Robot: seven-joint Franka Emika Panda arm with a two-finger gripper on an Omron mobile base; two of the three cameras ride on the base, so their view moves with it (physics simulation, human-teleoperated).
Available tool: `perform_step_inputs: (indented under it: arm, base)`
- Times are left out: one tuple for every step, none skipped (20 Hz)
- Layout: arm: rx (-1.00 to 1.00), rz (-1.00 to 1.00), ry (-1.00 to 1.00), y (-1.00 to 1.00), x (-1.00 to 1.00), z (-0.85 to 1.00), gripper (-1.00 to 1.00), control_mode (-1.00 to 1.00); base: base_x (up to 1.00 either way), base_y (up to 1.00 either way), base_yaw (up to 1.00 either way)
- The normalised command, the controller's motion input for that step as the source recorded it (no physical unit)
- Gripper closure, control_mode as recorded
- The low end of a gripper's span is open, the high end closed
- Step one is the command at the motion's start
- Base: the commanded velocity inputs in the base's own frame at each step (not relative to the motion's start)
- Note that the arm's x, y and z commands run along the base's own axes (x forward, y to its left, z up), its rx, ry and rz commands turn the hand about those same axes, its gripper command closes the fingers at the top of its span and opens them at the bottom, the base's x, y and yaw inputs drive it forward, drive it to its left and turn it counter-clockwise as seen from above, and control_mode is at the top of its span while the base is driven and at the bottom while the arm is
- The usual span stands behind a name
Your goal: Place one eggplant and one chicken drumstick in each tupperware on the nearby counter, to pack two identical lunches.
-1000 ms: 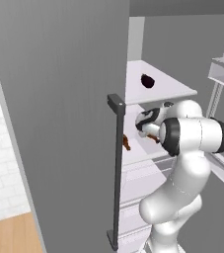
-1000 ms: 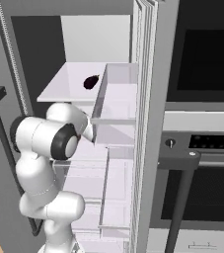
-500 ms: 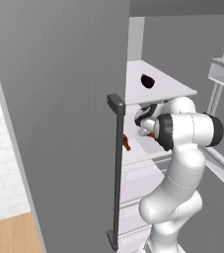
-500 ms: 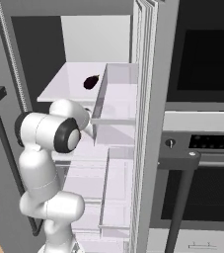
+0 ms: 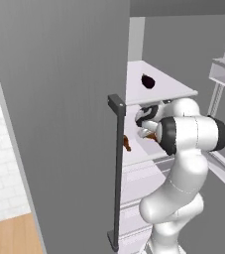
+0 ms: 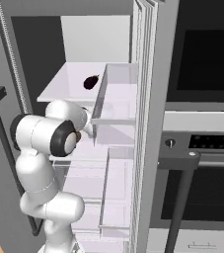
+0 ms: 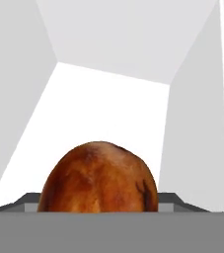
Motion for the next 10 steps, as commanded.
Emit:
perform_step_inputs:
  arm:
    - [0.00,-0.02,0.00,0.74,-1.00,-0.10,1.00,-1.00]
    - [0.00,-0.01,0.00,0.78,-1.00,-0.18,1.00,-1.00]
    - [0.00,0.00,0.00,0.63,-1.00,-0.26,1.00,-1.00]
    - [0.00,0.00,0.00,0.51,-1.00,-0.31,1.00,-1.00]
    - [0.00,0.00,0.00,0.49,-1.00,-0.27,1.00,-1.00]
    - [0.00,0.00,0.00,0.43,-1.00,-0.20,1.00,-1.00]
    - [0.00,0.00,0.00,0.44,-1.00,-0.18,1.00,-1.00]
    - [0.00,0.00,0.00,0.36,-1.00,-0.02,1.00,-1.00]
    - [0.00,0.00,0.00,0.21,-1.00,0.00,1.00,-1.00]
    - [0.00,0.00,0.00,0.00,-1.00,0.01,1.00,-1.00]
  base:
    - [0.00,0.00,0.00]
    - [0.00,0.00,0.00]
    - [0.00,0.00,0.00]
    - [0.00,0.00,0.00]
    - [0.00,0.00,0.00]
    - [0.00,0.00,0.00]
    - [0.00,0.00,0.00]
    - [0.00,0.00,0.00]
    - [0.00,0.00,0.00]
    - [0.00,0.00,0.00]
